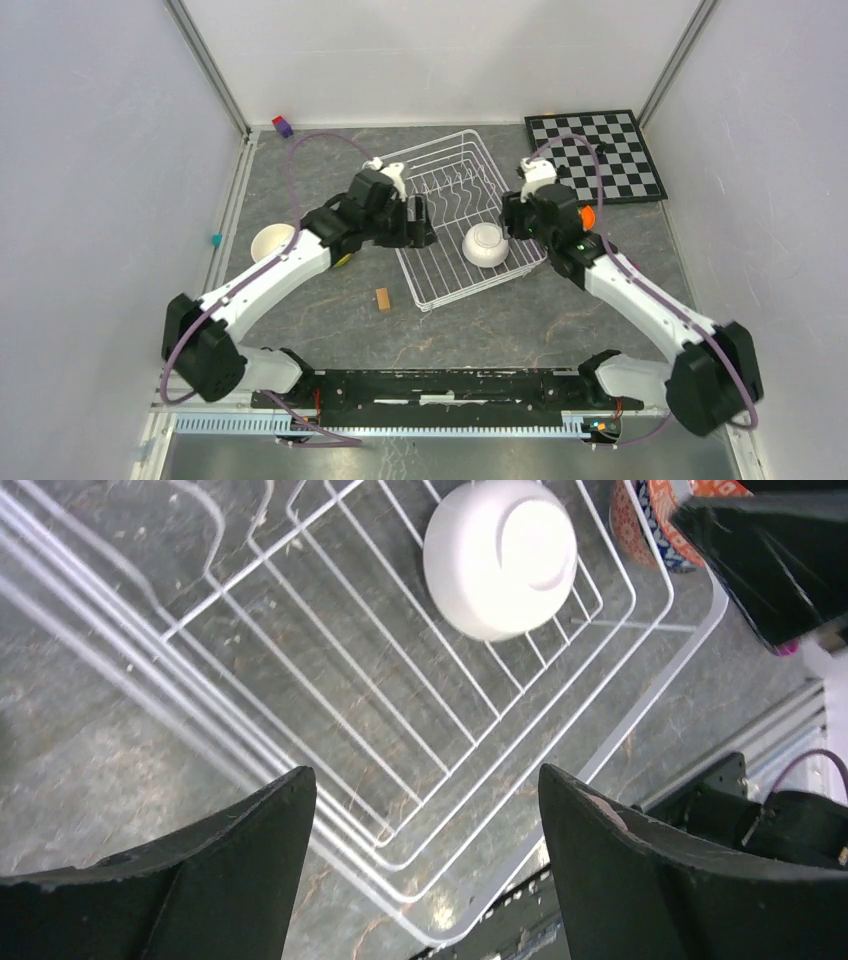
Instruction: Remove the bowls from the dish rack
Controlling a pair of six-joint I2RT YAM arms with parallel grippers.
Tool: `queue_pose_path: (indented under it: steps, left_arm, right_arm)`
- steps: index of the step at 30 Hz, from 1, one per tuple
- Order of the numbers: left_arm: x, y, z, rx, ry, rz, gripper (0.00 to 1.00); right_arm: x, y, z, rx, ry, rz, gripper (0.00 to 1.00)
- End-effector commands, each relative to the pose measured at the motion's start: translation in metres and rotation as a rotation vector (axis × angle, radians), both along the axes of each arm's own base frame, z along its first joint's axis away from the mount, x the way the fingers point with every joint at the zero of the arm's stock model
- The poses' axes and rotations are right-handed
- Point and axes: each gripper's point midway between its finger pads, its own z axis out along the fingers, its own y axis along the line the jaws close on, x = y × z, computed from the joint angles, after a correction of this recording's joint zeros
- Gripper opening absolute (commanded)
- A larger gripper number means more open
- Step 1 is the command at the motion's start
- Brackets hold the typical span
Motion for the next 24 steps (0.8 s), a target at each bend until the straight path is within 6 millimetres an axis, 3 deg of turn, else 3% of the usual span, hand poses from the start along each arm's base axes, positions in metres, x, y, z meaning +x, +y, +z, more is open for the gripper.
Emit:
queue_pose_path:
  steps: [1,4,11,19,24]
  left_arm:
    - [0.032,-0.038,0.024,-0.010,-0.104,0.067,0.90]
    - [0.043,-0.067,0.015,0.005,-0.097,0.081,1.00]
    - [0.069,-0.127,-0.015,0.026,-0.055,0.094,1.00]
    - [0.084,-0.140,-0.067,0.067,0.009,0.161,0.94]
    - [0.082,-0.137,-0.092,0.107,0.041,0.170,0.78]
  right_arm:
    - [-0.001,-0.025,0.048,0.090,-0.211,-0.105,0.61]
    - [-0.010,-0.039,0.062,0.101,-0.286,-0.139,0.65]
    - [-0.031,-0.053,0.084,0.160,-0.401,-0.157,0.74]
    - [-0.041,-0.059,0.072,0.180,-0.412,-0.168,0.79]
    - [-0.040,-0.058,0.064,0.178,-0.404,-0.164,0.79]
